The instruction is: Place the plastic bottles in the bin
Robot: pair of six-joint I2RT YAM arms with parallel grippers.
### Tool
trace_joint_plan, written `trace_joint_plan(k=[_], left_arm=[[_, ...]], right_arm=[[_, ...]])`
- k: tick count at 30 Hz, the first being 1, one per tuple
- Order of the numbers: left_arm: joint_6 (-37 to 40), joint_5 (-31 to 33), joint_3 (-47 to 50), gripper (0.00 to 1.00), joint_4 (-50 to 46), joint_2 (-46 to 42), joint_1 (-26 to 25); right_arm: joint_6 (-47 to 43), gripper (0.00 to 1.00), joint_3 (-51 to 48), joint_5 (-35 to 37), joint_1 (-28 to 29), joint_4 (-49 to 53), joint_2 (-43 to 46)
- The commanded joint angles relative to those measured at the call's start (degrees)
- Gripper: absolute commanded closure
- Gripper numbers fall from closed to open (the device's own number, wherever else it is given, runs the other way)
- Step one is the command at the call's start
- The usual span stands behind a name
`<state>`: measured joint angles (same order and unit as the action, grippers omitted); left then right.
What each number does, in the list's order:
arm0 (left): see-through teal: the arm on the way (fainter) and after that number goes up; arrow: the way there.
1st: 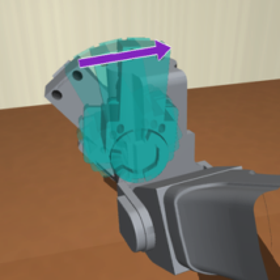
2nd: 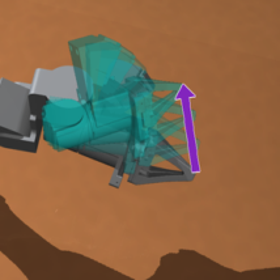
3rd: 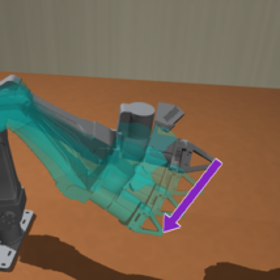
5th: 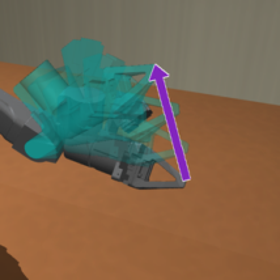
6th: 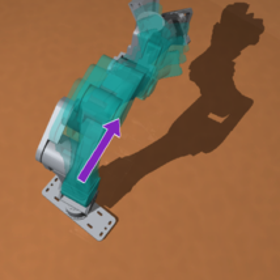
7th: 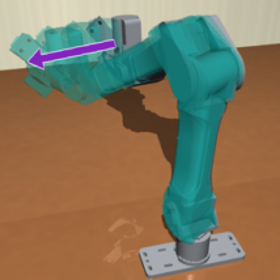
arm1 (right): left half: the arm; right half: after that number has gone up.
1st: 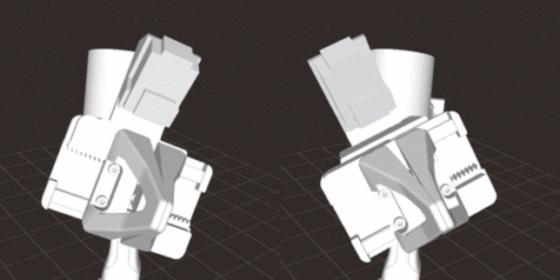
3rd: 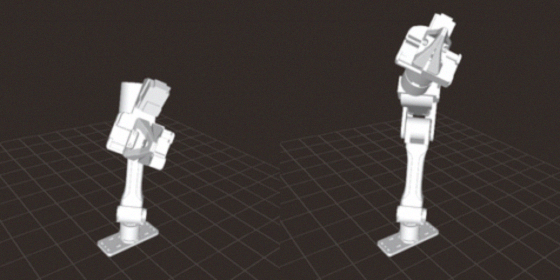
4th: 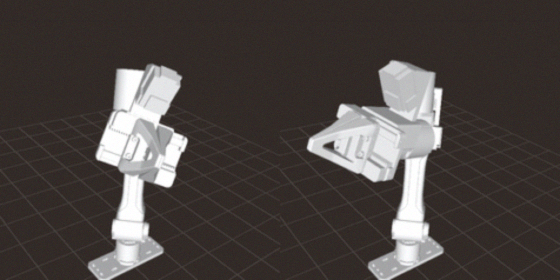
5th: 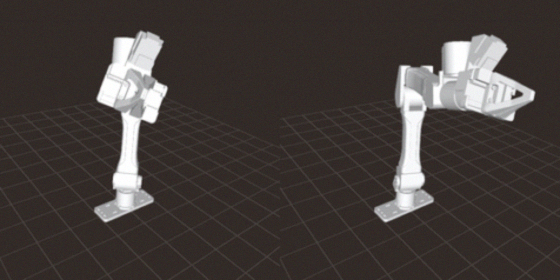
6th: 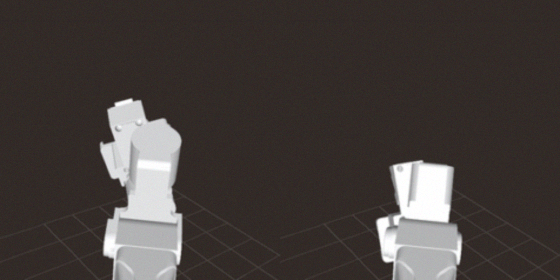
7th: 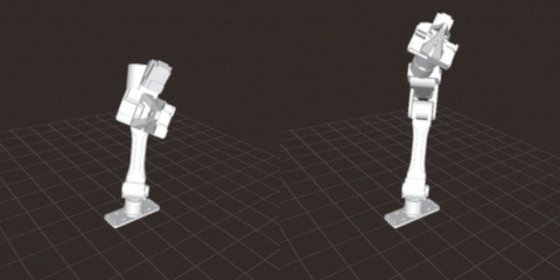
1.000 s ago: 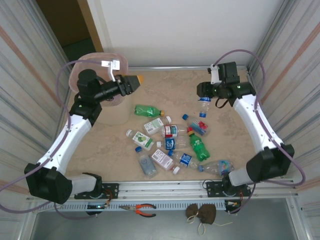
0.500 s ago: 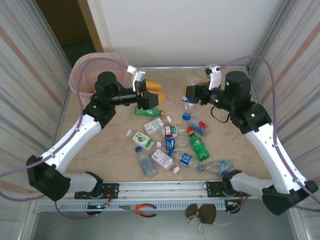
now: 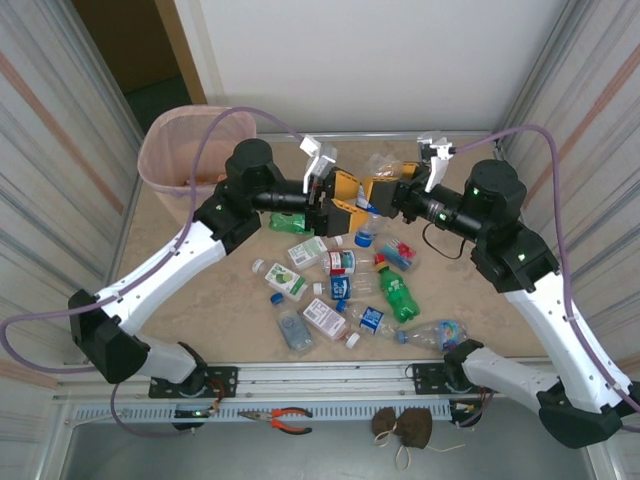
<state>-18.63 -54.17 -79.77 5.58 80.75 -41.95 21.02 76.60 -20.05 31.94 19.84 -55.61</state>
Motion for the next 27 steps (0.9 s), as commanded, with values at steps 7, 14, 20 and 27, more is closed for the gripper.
trace_joint_plan(k=[7,14,20,27], left_arm=[[1.0,-5.8,-3.0,0.27,-1.7,3.0,-1.7],[1.4,-7.6,-3.6,0.35,-1.9,3.1,-1.9],[1.4,-8.1,-3.9,0.36,-1.9,3.8,-1.9],[3.7,-6.4,-4.3,0.43,-3.6,2.8,-1.9]], right_arm=[[1.3,0.41,0.2,-1.3,1.5,-4.1,1.7],[0.9,0.41,0.5,-1.3,1.7,-3.9,1.3],[0.9,0.41,0.7,-1.2,1.9,-3.8,0.7],[0.5,0.39,1.3,1.2,1.9,-2.5,1.0]])
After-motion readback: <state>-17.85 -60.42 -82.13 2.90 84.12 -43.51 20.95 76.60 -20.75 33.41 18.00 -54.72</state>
